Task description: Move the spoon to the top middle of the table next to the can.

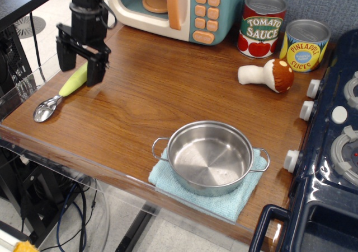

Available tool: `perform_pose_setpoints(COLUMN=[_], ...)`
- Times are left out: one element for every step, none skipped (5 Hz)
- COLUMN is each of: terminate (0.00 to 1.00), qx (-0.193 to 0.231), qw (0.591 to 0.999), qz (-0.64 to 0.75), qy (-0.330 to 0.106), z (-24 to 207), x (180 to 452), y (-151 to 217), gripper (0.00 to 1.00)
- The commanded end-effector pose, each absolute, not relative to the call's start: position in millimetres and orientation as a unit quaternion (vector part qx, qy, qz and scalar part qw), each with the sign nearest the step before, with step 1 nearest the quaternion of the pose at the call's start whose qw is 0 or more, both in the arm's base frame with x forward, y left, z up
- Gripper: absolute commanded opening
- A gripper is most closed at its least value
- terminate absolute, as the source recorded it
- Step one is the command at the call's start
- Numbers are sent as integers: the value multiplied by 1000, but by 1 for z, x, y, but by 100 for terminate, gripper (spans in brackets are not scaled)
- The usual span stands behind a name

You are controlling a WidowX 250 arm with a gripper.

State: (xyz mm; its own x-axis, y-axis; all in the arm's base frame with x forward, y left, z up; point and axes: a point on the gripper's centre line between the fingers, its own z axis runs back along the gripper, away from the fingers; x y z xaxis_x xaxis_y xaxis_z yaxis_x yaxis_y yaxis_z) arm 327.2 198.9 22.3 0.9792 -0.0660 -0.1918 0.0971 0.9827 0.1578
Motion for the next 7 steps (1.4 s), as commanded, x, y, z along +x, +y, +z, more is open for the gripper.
perform_pose_setpoints(terminate=[0, 0, 0, 0, 0, 0, 0], qx=[81, 85, 86, 99, 136, 176, 188], qw=[993, 994, 994, 992, 987, 975, 956], qz=[-30, -24, -21, -41, -77, -134, -222], qy=[75, 71, 67, 60, 44, 0, -42], z=[32, 35, 36, 47, 72, 106, 126], x=[317, 317, 316, 315, 317, 328, 343], y=[190, 193, 193, 193, 191, 180, 157], gripper=[0, 0, 0, 0, 0, 0, 0])
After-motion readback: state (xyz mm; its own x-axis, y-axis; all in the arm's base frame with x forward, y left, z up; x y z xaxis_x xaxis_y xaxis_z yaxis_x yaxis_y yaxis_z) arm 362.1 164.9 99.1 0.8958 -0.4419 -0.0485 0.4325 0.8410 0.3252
